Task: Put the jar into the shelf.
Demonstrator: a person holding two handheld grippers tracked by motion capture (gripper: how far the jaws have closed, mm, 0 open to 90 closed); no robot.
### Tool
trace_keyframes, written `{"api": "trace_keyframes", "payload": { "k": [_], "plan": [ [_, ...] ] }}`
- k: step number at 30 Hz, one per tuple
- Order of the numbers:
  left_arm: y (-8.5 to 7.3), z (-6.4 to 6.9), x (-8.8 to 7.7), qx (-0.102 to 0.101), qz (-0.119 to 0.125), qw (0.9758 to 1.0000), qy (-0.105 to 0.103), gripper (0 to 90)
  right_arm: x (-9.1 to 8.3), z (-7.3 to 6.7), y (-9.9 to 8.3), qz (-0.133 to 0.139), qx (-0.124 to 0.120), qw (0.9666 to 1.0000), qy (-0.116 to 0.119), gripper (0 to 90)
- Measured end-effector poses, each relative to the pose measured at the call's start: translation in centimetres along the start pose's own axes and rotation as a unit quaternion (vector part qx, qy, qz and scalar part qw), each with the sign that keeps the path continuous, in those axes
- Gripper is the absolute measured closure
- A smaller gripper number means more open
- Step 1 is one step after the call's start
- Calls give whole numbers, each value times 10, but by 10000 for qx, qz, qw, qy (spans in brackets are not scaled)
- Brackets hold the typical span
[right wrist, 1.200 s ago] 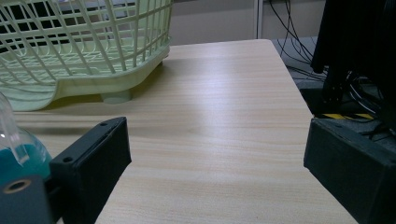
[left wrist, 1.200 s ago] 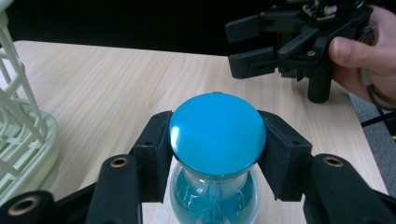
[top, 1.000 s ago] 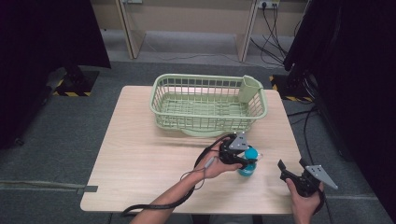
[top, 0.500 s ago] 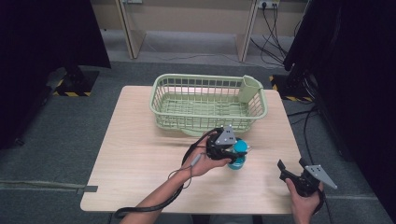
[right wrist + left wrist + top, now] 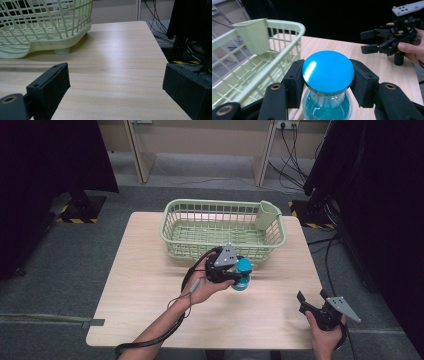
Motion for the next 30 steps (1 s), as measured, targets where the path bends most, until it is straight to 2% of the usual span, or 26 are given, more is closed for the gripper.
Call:
{"api": "trace_keyframes", "payload": {
  "k": [10,18,30],
  "plan": [
    [15,-18,-19,23,120,9993,366,487,0,0,0,-2,-2,10000,-5,74],
    [26,-35,-30,-21,226,9974,688,487,0,0,0,-2,2,10000,-4,75],
    [48,-59,-40,-34,360,9945,986,487,0,0,0,1,10,10000,-9,76]
  ]
}}
Point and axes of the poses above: each handheld gripper's, and its own axes: x roughly forward along the jaws, y roughly out of its top, z roughly to its right, the point moved 8 cm from there along x, roughly forward along the jaws, and after that the axes turned 12 degrees about z, right-handed, at the moved point
